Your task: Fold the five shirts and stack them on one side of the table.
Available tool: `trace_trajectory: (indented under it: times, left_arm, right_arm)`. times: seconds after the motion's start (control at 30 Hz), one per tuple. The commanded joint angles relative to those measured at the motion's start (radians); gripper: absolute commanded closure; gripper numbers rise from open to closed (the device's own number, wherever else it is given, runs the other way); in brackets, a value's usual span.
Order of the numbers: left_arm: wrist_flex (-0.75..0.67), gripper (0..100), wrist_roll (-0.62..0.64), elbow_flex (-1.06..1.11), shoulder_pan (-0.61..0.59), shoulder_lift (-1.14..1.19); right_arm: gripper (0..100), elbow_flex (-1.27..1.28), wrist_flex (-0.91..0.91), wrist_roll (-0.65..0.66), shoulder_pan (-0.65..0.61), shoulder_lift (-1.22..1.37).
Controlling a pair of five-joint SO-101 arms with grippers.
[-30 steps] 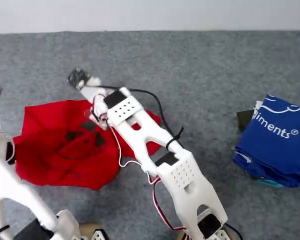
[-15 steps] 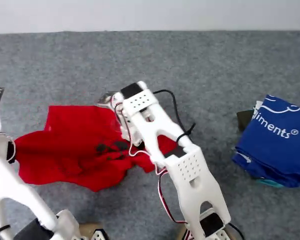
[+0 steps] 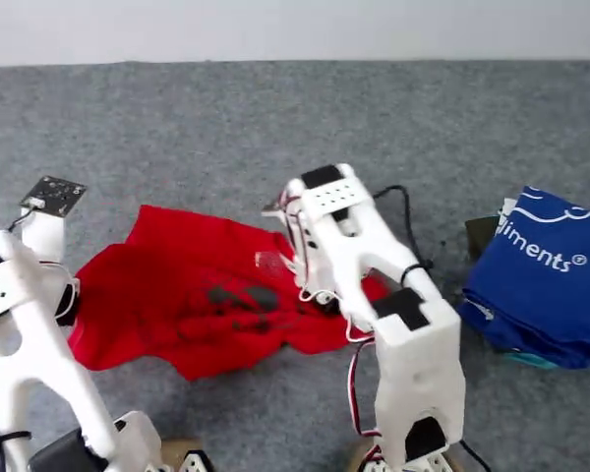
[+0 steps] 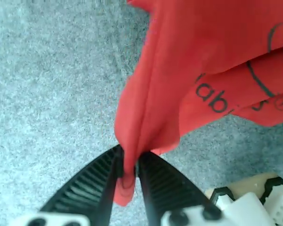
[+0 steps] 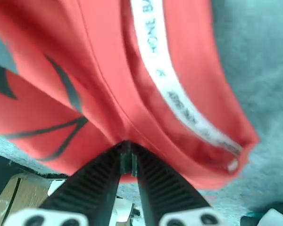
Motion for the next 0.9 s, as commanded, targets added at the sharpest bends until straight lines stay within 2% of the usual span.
trace_trajectory:
  times: [0.0,0.1,0.2,0.37,0.47,0.63,0.87]
  left_arm:
    - [-0.02,98,-0.012,-0.004,0.008,-0.035]
    - [-0.02,98,-0.011,-0.004,0.008,-0.038]
    - [-0.02,98,-0.009,-0.004,0.006,-0.038]
    - [-0.02,98,-0.009,-0.004,0.006,-0.038]
    - [-0.034,98,-0.009,-0.004,0.006,-0.038]
    - [-0.046,98,-0.009,-0.004,0.006,-0.04]
    - [-0.046,98,-0.009,-0.005,0.005,-0.04]
  right_arm:
    - [98.9,-0.032,0.03,-0.009,-0.001,-0.13]
    - [98.9,-0.164,-0.036,-0.012,-0.039,-0.153]
    - [98.9,-0.258,-0.193,-0.011,-0.085,-0.125]
    - [98.9,-0.302,-0.483,-0.009,-0.145,0.01]
    - [98.9,-0.324,-0.567,-0.009,-0.176,0.113]
    - [98.9,-0.377,-0.529,-0.009,-0.183,0.259]
    - [98.9,-0.491,-0.14,-0.009,-0.079,0.312]
